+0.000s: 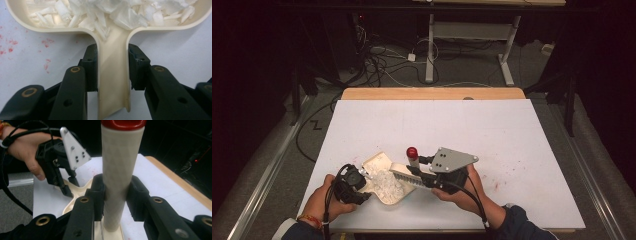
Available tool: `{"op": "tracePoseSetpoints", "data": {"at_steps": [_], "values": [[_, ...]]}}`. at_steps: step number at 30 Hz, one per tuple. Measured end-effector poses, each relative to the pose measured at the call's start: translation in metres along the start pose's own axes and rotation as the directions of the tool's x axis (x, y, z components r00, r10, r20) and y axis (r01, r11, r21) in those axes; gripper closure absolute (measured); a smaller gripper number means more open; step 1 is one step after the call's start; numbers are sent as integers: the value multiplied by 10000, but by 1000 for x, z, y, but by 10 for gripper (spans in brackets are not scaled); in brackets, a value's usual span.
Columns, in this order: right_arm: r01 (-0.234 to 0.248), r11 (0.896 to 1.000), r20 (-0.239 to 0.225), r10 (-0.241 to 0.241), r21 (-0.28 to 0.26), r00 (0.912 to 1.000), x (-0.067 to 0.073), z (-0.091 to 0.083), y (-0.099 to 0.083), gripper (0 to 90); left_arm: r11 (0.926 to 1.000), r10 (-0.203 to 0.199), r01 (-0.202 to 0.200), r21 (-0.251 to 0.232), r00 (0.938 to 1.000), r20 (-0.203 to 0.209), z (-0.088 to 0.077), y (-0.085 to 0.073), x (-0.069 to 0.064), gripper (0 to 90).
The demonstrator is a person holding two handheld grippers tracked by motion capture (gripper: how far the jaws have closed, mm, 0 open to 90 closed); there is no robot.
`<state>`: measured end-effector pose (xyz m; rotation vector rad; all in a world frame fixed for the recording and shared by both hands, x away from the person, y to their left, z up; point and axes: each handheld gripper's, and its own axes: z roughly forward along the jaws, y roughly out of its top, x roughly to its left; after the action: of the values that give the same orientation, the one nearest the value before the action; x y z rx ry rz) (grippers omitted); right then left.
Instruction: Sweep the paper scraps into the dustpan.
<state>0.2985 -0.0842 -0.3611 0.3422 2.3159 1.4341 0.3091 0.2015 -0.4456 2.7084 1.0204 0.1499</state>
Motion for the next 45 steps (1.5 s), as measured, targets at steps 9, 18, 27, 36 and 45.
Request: {"op": "tracePoseSetpoints", "data": {"at_steps": [9,18,27,36,45], "values": [[-117,9993,468,100,352,9989,-19,-28,-8,705,10000,62,-62,30,10000,-10,0,0,0,628],[-429,9977,1054,371,524,9937,-33,-23,-20,704,9999,-62,62,88,10000,48,1,-1,4,629],[-489,9988,1925,473,33,9801,-57,16,-14,705,9995,-325,325,55,9995,49,0,-6,11,629],[-322,9995,2233,330,-71,9742,-67,78,-7,705,9989,-464,463,33,9988,142,2,-8,14,630],[79,9999,1144,-70,-82,9934,-50,99,-2,701,9987,-515,516,-25,9986,156,2,-9,15,629]]}}
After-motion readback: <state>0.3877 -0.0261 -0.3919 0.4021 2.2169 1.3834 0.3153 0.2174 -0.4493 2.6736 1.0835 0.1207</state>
